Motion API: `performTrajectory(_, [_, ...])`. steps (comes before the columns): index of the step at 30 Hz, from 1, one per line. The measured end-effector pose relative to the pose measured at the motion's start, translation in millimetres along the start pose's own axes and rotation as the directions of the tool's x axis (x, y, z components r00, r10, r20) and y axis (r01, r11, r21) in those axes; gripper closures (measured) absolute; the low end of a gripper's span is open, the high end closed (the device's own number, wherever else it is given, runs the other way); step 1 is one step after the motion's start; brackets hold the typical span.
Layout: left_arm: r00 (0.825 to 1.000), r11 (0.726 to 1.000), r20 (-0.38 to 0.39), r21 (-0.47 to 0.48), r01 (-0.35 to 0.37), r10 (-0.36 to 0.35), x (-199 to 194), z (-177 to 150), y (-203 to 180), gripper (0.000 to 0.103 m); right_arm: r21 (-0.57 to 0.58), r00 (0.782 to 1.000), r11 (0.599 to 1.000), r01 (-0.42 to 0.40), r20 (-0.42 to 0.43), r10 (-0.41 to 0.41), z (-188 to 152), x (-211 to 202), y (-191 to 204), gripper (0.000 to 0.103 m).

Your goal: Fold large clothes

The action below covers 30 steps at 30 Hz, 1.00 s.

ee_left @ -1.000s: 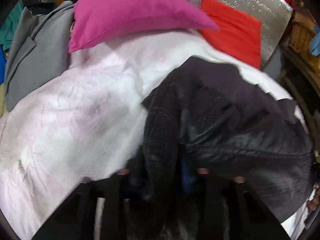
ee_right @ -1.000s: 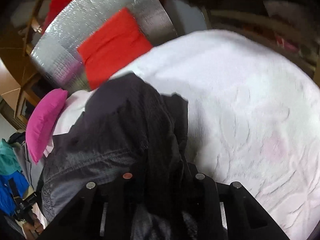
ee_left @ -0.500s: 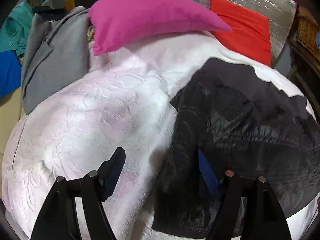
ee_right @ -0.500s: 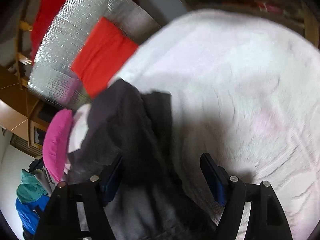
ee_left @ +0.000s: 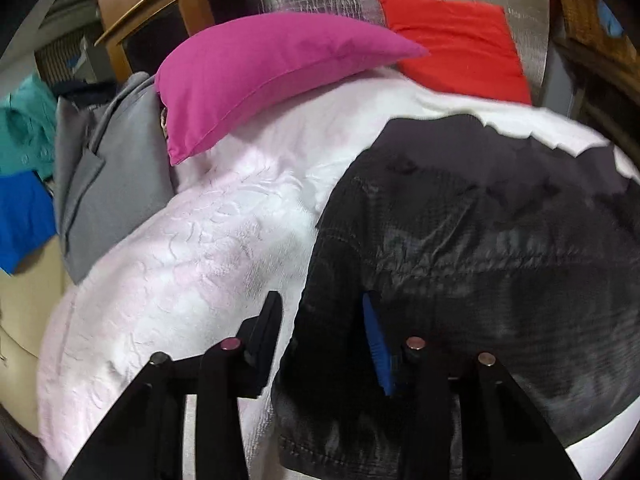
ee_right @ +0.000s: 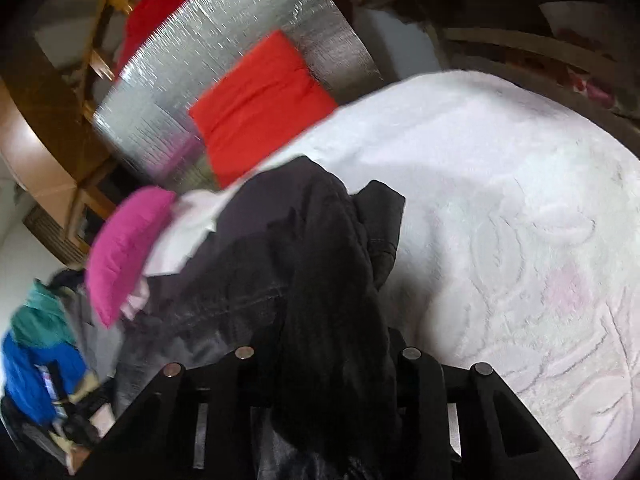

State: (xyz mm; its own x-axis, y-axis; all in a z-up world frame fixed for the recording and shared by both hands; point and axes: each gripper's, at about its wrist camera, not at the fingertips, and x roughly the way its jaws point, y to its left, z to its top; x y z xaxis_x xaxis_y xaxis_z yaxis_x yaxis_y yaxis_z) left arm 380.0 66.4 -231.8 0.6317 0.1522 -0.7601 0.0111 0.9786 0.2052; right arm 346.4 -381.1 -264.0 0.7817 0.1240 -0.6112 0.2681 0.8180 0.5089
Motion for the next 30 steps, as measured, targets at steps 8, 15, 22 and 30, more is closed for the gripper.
performTrajectory(8, [0.999,0.998,-0.003,0.040,-0.044,0.045,-2.9,-1.4,-3.3,0.043,0.060,0.999,0.998,-0.007,-0.044,0.010,-2.6,-7.9,-12.3,0.045])
performTrajectory(15, [0.998,0.995,0.016,0.071,-0.063,0.062,-21.3,-8.4,-7.1,0.040,0.045,1.000,0.999,0.003,-0.030,-0.001,-4.7,-18.5,-7.5,0.045])
performTrajectory(22, [0.999,0.998,0.044,0.063,-0.007,0.005,-52.5,-26.7,-0.8,0.039,0.023,1.000,1.000,0.000,0.002,0.000,-18.5,-44.2,-8.2,0.044])
performTrajectory(30, [0.986,0.980,-0.032,-0.116,0.162,-0.166,-56.8,-47.3,28.3,0.027,0.068,0.999,0.998,-0.016,0.038,0.013,-30.8,-81.3,-23.7,0.038])
